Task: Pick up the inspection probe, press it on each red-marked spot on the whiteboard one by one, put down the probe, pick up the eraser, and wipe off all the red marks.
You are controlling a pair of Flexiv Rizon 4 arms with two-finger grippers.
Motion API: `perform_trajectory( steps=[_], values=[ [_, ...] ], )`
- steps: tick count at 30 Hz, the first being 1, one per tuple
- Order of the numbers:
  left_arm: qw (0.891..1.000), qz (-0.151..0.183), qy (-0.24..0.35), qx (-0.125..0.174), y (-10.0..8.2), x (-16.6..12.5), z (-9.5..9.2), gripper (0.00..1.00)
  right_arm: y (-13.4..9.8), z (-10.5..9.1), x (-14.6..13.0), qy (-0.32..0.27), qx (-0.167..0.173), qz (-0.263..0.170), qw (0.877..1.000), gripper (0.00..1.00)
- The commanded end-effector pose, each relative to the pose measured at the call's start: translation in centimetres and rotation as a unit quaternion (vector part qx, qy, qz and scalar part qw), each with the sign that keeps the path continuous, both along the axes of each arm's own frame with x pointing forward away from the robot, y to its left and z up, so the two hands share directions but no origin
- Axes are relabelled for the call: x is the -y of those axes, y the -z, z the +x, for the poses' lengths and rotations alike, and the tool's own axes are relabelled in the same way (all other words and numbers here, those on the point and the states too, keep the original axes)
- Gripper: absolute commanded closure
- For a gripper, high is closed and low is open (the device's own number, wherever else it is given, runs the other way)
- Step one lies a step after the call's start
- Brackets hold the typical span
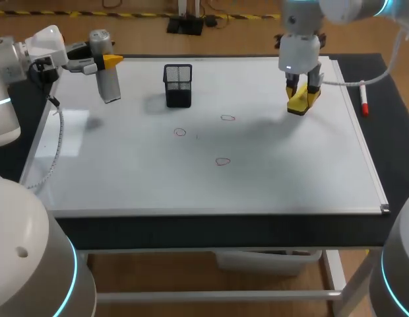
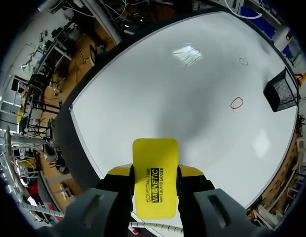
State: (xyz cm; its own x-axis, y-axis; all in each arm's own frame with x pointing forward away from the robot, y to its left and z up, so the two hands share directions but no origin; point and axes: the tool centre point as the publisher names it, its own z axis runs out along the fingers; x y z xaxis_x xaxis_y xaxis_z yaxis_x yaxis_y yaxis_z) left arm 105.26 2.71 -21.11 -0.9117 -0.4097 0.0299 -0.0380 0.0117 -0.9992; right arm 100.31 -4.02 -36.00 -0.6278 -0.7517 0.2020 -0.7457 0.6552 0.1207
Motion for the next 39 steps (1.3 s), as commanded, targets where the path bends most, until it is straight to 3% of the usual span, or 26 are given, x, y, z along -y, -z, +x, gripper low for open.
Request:
perform_trajectory(
  steps=[1, 12, 30, 39],
  values=[
    [1.0, 0.0, 0.0, 0.001, -0.1, 0.0, 0.0, 1.0, -0.3, -0.4, 0.0, -0.013, 0.049, -0.039, 0.998, 1.0],
    [1.0, 0.0, 0.002, -0.002, 0.0, 0.3, -0.2, 1.0, -0.3, -0.4, 0.0, -0.013, 0.049, -0.039, 0.998, 1.0],
    [0.994, -0.043, 0.099, -0.017, 0.4, 7.0, -5.7, 1.0, -0.3, -0.4, 0.0, -0.013, 0.049, -0.039, 0.998, 1.0],
    [0.986, -0.048, 0.157, -0.019, 1.1, 11.0, -7.3, 1.0, -0.3, -0.4, 0.0, -0.013, 0.049, -0.039, 0.998, 1.0]
  ],
)
